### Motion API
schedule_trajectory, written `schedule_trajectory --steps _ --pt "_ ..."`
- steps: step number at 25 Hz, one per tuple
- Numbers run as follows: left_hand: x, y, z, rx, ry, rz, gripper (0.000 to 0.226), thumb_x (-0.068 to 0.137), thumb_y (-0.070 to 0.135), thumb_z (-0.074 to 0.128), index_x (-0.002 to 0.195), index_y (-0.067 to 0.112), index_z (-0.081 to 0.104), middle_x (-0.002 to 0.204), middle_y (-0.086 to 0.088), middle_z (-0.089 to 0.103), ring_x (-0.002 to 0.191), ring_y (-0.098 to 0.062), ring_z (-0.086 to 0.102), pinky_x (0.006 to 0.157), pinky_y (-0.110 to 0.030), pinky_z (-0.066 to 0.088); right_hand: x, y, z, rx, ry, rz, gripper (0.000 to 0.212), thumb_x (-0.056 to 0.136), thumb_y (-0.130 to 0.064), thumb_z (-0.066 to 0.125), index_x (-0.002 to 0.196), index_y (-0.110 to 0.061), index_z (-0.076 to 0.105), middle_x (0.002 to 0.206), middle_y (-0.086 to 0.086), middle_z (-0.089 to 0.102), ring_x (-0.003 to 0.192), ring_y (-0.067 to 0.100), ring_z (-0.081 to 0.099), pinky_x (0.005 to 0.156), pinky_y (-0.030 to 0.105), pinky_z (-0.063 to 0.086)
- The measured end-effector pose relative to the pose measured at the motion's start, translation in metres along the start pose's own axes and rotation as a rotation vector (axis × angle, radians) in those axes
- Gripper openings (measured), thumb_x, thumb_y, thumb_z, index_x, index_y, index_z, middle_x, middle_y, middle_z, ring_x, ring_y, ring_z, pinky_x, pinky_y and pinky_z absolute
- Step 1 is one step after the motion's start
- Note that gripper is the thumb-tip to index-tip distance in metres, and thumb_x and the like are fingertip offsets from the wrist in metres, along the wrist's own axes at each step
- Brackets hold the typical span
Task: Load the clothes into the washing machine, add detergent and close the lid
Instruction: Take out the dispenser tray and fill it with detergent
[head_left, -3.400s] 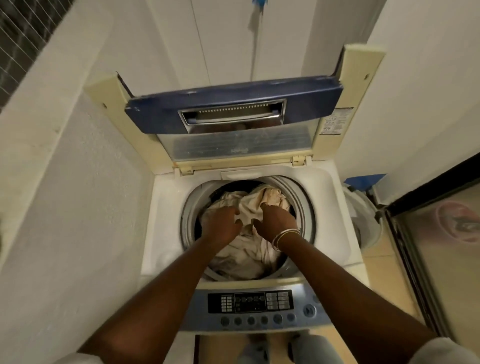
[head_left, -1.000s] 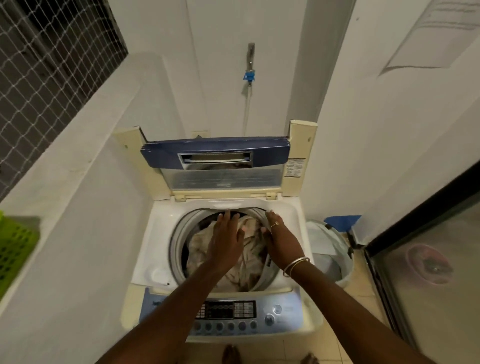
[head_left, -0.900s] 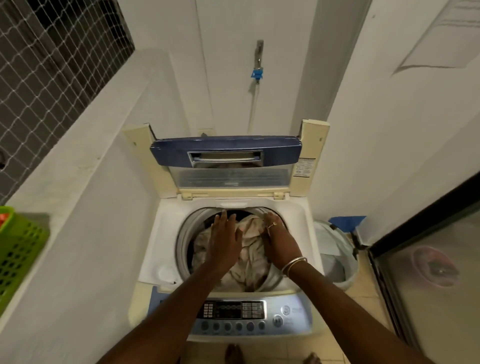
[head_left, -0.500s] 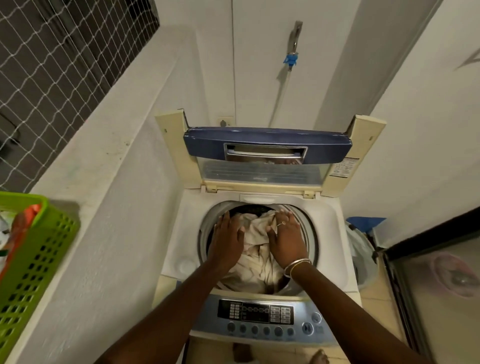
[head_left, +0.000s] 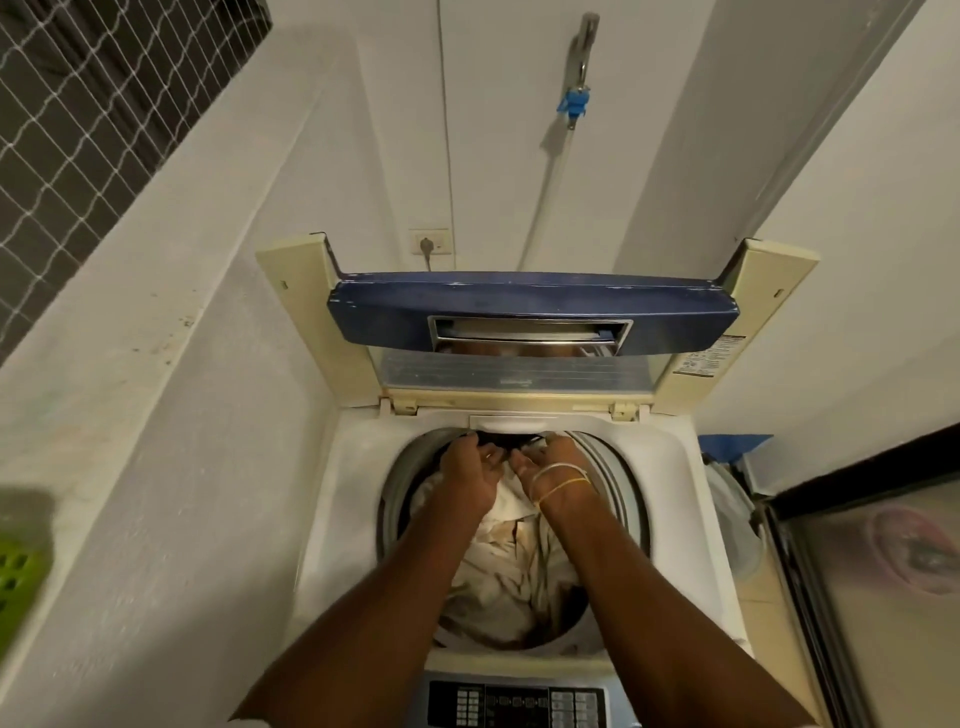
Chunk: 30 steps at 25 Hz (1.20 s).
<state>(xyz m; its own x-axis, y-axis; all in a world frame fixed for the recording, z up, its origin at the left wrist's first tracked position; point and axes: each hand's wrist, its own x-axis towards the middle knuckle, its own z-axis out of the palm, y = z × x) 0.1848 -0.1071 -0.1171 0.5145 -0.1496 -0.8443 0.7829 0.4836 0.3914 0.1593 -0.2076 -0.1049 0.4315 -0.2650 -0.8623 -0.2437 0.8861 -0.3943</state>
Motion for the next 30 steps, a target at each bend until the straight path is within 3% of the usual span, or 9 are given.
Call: schedule_trajectory --steps 2,5,8,11,14,18,21,25,30 --pt "0.007 0.000 0.010 -0.048 -0.006 0.038 0.022 0.103 0.017 0.044 0.117 0.003 0.054 0.105 -0.018 0.057 0.086 -0.026 0.058 0.096 -0.039 0.047 0.014 0.004 0.005 0.032 0.021 -0.001 0.027 0.101 -0.013 0.036 0.123 -0.005 0.050 0.139 0.020 0.049 0.111 0.032 0.057 0.099 0.043 0.046" --pt "0.020 -0.001 0.018 -0.037 -0.015 0.070 0.027 0.102 0.023 0.050 0.115 0.002 0.059 0.103 -0.018 0.064 0.091 -0.028 0.063 0.100 -0.041 0.051 0.023 0.004 0.015 0.081 0.096 -0.061 0.013 0.095 -0.009 0.044 0.089 -0.005 0.055 0.097 0.021 0.061 0.078 0.029 0.060 0.084 0.041 0.054" --pt "0.032 -0.002 0.015 -0.060 -0.040 0.039 0.039 0.099 0.033 0.058 0.122 0.002 0.059 0.116 -0.019 0.066 0.104 -0.031 0.064 0.106 -0.046 0.049 0.023 0.001 0.015 0.124 0.086 -0.029 0.012 0.094 -0.010 0.045 0.089 -0.004 0.054 0.077 0.014 0.057 0.066 0.025 0.057 0.078 0.039 0.055" --pt "0.030 -0.004 0.014 0.014 -0.027 0.071 0.043 0.097 0.043 0.060 0.112 0.003 0.062 0.102 -0.015 0.068 0.093 -0.028 0.067 0.093 -0.040 0.056 0.023 0.005 0.013 0.102 0.078 -0.020 0.015 0.094 -0.020 0.050 0.091 -0.007 0.058 0.070 0.007 0.056 0.061 0.019 0.054 0.054 0.029 0.050" --pt "0.029 -0.010 0.005 0.075 -0.043 0.117 0.044 0.098 0.044 0.057 0.105 0.001 0.064 0.089 -0.015 0.069 0.082 -0.027 0.067 0.080 -0.037 0.057 0.021 0.011 0.011 0.098 0.071 -0.024 0.024 0.095 -0.020 0.050 0.076 -0.008 0.056 0.060 0.004 0.051 0.053 0.017 0.049 0.047 0.025 0.045" --pt "0.016 -0.023 -0.010 0.112 -0.051 0.186 0.046 0.101 0.043 0.050 0.125 0.005 0.059 0.097 -0.015 0.068 0.085 -0.024 0.066 0.077 -0.035 0.057 0.019 0.032 -0.002 0.114 0.065 -0.037 0.014 0.096 -0.020 0.049 0.090 -0.009 0.056 0.065 0.005 0.049 0.053 0.016 0.050 0.047 0.025 0.046" --pt "0.000 -0.033 -0.018 0.140 -0.031 0.245 0.043 0.104 0.043 0.045 0.129 0.009 0.055 0.108 -0.018 0.065 0.091 -0.025 0.065 0.076 -0.033 0.056 0.014 0.046 -0.017 0.098 0.062 -0.084 0.013 0.096 -0.018 0.045 0.099 -0.014 0.056 0.068 0.006 0.052 0.048 0.014 0.051 0.042 0.021 0.046" --pt "-0.018 -0.037 -0.022 0.176 -0.021 0.315 0.042 0.103 0.046 0.044 0.130 0.016 0.056 0.110 -0.011 0.067 0.090 -0.021 0.066 0.068 -0.028 0.055 0.003 0.051 -0.027 0.004 0.071 -0.220 0.023 0.100 -0.023 0.042 0.117 -0.029 0.055 0.078 0.006 0.055 0.055 0.013 0.048 0.051 0.026 0.047" --pt "-0.030 -0.031 -0.021 0.270 0.149 0.327 0.039 0.100 0.045 0.052 0.123 0.016 0.064 0.102 -0.006 0.071 0.096 -0.024 0.069 0.086 -0.040 0.058 -0.011 0.048 -0.025 -0.179 0.118 -0.394 0.027 0.102 -0.022 0.040 0.125 -0.018 0.054 0.089 0.013 0.055 0.060 0.017 0.052 0.047 0.026 0.045"
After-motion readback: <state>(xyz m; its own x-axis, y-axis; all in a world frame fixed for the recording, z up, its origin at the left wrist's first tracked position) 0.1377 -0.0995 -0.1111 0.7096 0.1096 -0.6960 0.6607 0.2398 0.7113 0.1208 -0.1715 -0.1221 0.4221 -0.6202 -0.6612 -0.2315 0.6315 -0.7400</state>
